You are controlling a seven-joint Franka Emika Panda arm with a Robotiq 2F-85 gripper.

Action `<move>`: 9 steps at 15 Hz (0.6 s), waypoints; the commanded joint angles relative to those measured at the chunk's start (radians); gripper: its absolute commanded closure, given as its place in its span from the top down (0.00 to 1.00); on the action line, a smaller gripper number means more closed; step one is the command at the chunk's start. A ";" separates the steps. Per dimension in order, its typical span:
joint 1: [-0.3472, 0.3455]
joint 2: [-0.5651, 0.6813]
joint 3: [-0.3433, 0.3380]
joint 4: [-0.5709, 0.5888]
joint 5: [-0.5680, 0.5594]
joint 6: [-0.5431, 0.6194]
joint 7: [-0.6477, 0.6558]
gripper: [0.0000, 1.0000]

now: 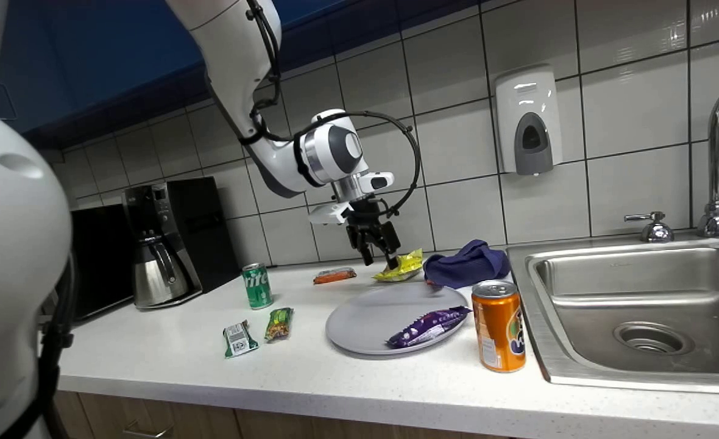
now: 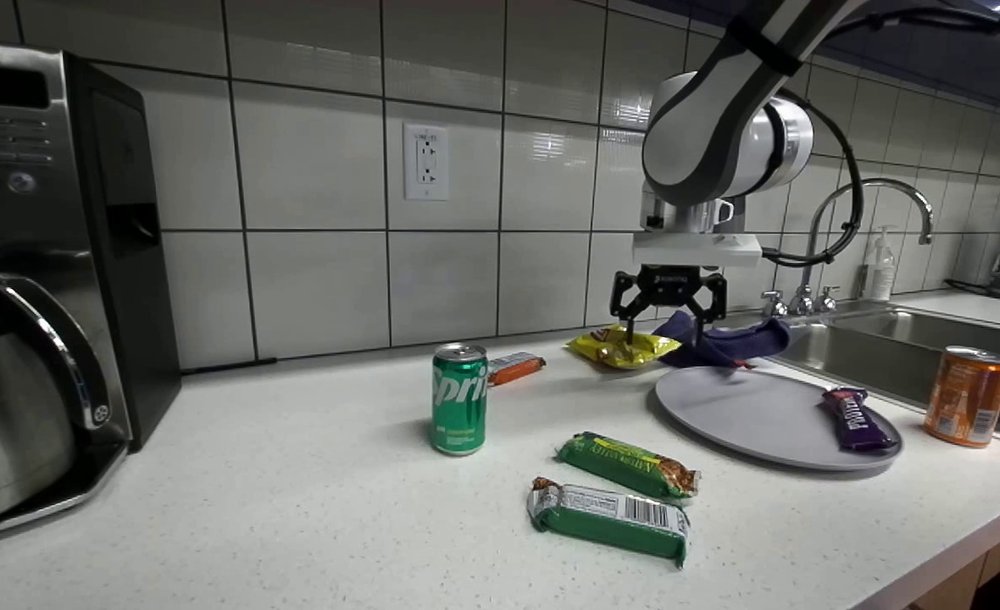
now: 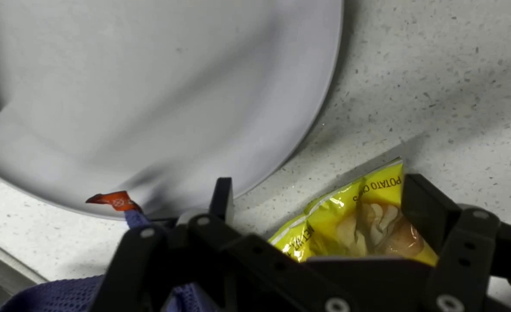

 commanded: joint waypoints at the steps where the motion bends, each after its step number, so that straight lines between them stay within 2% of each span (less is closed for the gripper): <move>1: 0.005 -0.002 0.005 0.009 0.023 0.005 -0.004 1.00; 9: 0.030 0.025 0.044 0.055 0.102 0.024 0.004 1.00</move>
